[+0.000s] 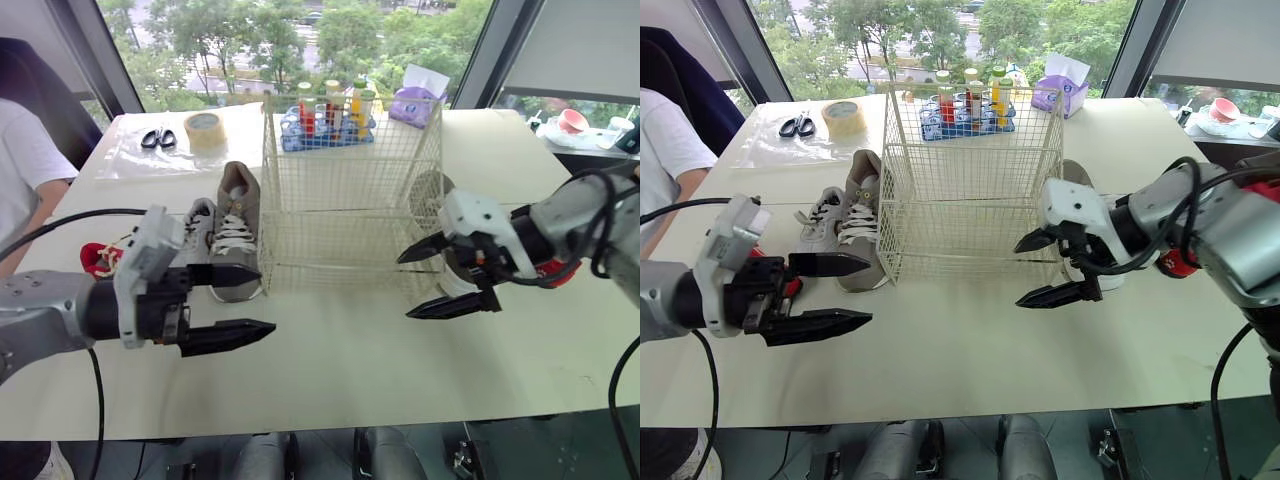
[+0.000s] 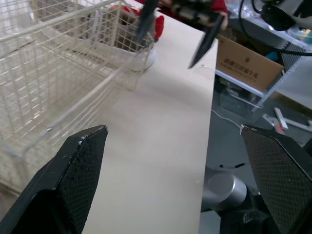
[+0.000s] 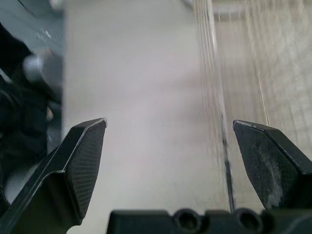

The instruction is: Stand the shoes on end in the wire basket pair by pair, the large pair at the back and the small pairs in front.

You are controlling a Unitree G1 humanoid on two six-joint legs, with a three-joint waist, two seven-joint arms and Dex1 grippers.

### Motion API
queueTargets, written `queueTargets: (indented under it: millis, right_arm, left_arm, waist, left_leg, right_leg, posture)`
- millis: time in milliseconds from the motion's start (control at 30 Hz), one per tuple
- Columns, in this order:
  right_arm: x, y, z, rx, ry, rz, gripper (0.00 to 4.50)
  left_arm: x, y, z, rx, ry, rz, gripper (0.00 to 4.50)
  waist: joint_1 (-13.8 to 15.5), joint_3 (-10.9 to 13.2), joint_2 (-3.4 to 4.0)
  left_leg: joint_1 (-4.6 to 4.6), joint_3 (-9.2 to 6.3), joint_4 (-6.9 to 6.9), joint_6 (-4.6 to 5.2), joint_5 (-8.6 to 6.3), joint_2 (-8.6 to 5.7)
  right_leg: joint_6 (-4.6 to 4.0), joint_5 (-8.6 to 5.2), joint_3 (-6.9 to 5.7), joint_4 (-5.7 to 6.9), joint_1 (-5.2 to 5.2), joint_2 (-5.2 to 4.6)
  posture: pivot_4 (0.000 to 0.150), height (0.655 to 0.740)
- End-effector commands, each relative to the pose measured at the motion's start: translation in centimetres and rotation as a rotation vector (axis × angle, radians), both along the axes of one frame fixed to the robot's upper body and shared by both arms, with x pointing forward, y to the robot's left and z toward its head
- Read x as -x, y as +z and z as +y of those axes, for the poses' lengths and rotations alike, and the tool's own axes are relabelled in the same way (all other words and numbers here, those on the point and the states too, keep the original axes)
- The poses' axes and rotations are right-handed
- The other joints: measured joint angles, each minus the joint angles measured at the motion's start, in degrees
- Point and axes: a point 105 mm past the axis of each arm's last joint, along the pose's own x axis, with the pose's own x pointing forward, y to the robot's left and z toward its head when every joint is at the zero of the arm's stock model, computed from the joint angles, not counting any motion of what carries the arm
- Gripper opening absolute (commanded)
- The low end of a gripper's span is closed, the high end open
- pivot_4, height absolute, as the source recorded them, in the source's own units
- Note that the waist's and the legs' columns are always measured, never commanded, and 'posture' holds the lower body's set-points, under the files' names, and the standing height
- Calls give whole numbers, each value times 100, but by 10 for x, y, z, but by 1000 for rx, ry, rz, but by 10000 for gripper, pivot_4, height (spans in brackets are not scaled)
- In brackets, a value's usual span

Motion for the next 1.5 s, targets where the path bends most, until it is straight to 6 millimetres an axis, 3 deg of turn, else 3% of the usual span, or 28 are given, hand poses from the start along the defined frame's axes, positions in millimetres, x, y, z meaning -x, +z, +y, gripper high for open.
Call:
queueTargets:
  millis: [33, 100, 200, 433, 467, 733, 833, 1100, 1200, 1333, 1400, 1500]
  right_arm:
    - [-16, -5, 0, 68, -37, -86, 45000]
    - [-16, -10, 3, 97, -14, -89, 45000]
    - [-26, -14, 4, 152, -22, -138, 36631]
    - [-32, -12, 9, 181, -36, -174, 1428]
    - [-33, -12, 11, 179, -41, -176, 572]
    - [-67, 1, 1, 338, 28, -488, 572]
    - [-75, -3, -8, 374, 43, -504, 572]
    - [-74, -8, -10, 344, 39, -459, 572]
    - [-70, -6, -7, 307, 11, -434, 8972]
    - [-70, 3, -7, 265, -35, -430, 28847]
    - [-67, 26, -1, 136, -96, -414, 37855]
    - [-57, 65, -5, -35, -178, -401, 37855]
  left_arm:
    - [5, -6, -6, 19, 3, 18, 44755]
    - [5, -12, -6, 12, 18, 30, 44755]
    - [5, -19, -8, 16, 37, 42, 45000]
    - [7, -30, -11, 25, 66, 54, 45000]
    - [7, -31, -11, 24, 70, 54, 45000]
    - [-1, -36, -9, 30, 94, 66, 45000]
    - [-4, -35, -9, 31, 91, 60, 45000]
    - [-4, -36, -11, 31, 83, 60, 45000]
    - [-4, -35, -12, 30, 79, 61, 45000]
    - [-6, -35, -13, 32, 76, 60, 45000]
    - [-9, -33, -14, 45, 80, 55, 45000]
    - [-13, -32, -14, 60, 87, 55, 45000]
  waist:
    - [-1, 0, 0]
    - [0, 1, 2]
    - [9, 1, 2]
    - [9, 0, 0]
    - [3, -1, 0]
    - [-17, 0, 0]
    - [-22, -1, -1]
    - [-4, -1, -1]
    - [13, -1, -1]
    - [10, 0, 1]
    - [10, 0, 1]
    - [12, 2, 4]
  left_leg:
    - [2, 1, 0, -1, 0, 0]
    - [5, 0, 0, -6, 3, 1]
    - [7, -2, 0, -12, 7, 3]
    - [12, -1, 0, -14, 8, 2]
    - [15, 0, 0, -14, 8, 2]
    - [34, 2, 0, -18, 10, 5]
    - [44, 2, 0, -18, 11, 5]
    - [54, 1, 0, -18, 12, 5]
    - [54, -1, 0, -19, 12, 5]
    - [53, 0, 0, -19, 11, 5]
    - [52, -1, 0, -19, 11, 5]
    - [51, -1, 0, -18, 11, 6]
  right_leg:
    - [-1, 0, 1, 2, 0, 0]
    - [-2, 0, 1, 3, 1, 1]
    - [-3, -1, 2, 6, 1, 6]
    - [-5, 0, 4, 6, 4, 7]
    - [-5, 0, 5, 7, 6, 7]
    - [-16, -2, 8, 12, 19, 14]
    - [-20, -5, 8, 12, 30, 16]
    - [-12, 1, 8, 9, 46, 16]
    - [-12, 0, 8, 9, 46, 15]
    - [-14, 0, 8, 9, 42, 15]
    - [-13, 0, 8, 9, 41, 15]
    - [-11, 2, 8, 10, 40, 15]
  posture:
    - [1500, 7400]
    - [1500, 7400]
    - [1500, 7400]
    - [1500, 7400]
    - [1500, 7400]
    - [1500, 7400]
    - [1500, 7400]
    - [1500, 7400]
    - [1500, 7400]
    - [1500, 7400]
    - [1500, 7400]
    - [1500, 7400]
